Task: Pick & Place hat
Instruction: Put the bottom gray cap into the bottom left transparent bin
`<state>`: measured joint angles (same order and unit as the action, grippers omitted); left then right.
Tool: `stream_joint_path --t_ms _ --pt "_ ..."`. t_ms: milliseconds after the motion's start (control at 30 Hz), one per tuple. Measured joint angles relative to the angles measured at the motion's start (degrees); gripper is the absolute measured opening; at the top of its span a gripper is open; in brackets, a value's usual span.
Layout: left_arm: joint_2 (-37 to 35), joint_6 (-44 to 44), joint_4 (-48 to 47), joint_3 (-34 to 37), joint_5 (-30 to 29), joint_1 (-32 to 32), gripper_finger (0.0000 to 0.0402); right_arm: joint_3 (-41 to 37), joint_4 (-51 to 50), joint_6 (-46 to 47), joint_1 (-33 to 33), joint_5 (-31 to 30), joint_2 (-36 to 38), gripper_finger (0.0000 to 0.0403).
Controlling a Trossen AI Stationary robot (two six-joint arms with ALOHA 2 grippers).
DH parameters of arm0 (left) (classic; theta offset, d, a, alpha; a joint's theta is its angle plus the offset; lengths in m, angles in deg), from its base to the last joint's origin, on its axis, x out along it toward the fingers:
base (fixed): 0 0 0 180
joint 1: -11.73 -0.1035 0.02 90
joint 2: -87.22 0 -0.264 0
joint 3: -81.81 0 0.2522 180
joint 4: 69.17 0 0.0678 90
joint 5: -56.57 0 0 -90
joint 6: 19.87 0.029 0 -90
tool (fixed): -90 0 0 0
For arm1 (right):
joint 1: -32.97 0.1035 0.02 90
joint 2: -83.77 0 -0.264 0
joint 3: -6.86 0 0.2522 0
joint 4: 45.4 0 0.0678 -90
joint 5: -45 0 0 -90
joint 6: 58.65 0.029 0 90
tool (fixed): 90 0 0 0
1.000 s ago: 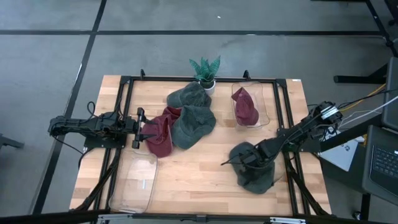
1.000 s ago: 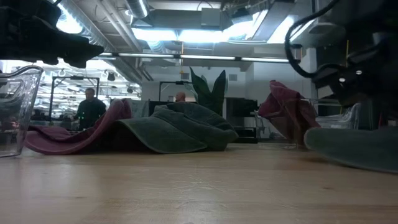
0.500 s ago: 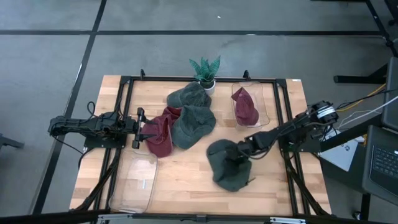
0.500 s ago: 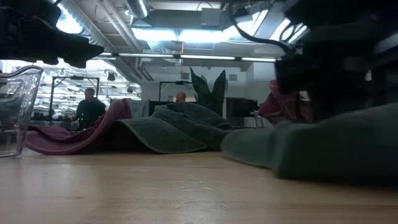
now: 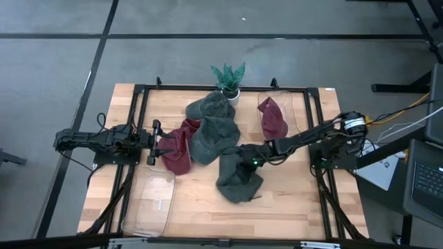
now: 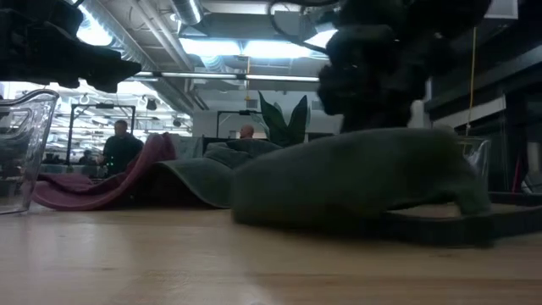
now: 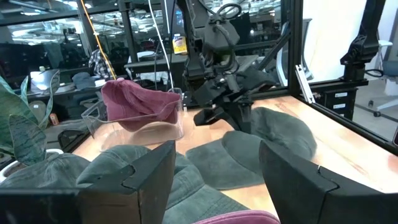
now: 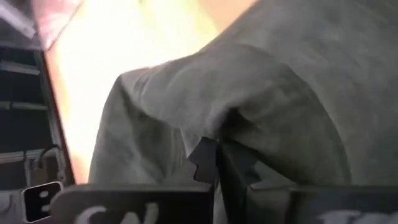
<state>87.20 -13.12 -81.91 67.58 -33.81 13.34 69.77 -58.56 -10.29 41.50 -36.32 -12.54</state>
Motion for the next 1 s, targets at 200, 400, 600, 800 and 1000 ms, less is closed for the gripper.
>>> stream_joint_path --t_ms 200,400,600,800,1000 --pt "0.00 0.00 0.00 0.00 0.00 0.01 0.0229 8.44 0.02 -5.24 -0.61 3.95 -6.98 0.0009" --pt "0.00 0.00 0.00 0.00 0.00 0.00 0.0230 16.33 -0.13 -8.90 -0.72 7.41 -12.63 0.0009" --pt "0.00 0.00 0.00 0.00 0.00 0.02 0.0229 23.98 -0.29 -10.53 -0.72 9.39 -18.05 0.0009" --pt "0.00 0.00 0.00 0.00 0.00 0.01 0.0230 30.41 -2.15 -14.80 -0.33 10.96 -22.41 0.0015" --pt "0.00 0.00 0.00 0.00 0.00 0.00 0.0230 32.56 -3.98 -29.20 0.61 11.03 -23.64 0.0016"
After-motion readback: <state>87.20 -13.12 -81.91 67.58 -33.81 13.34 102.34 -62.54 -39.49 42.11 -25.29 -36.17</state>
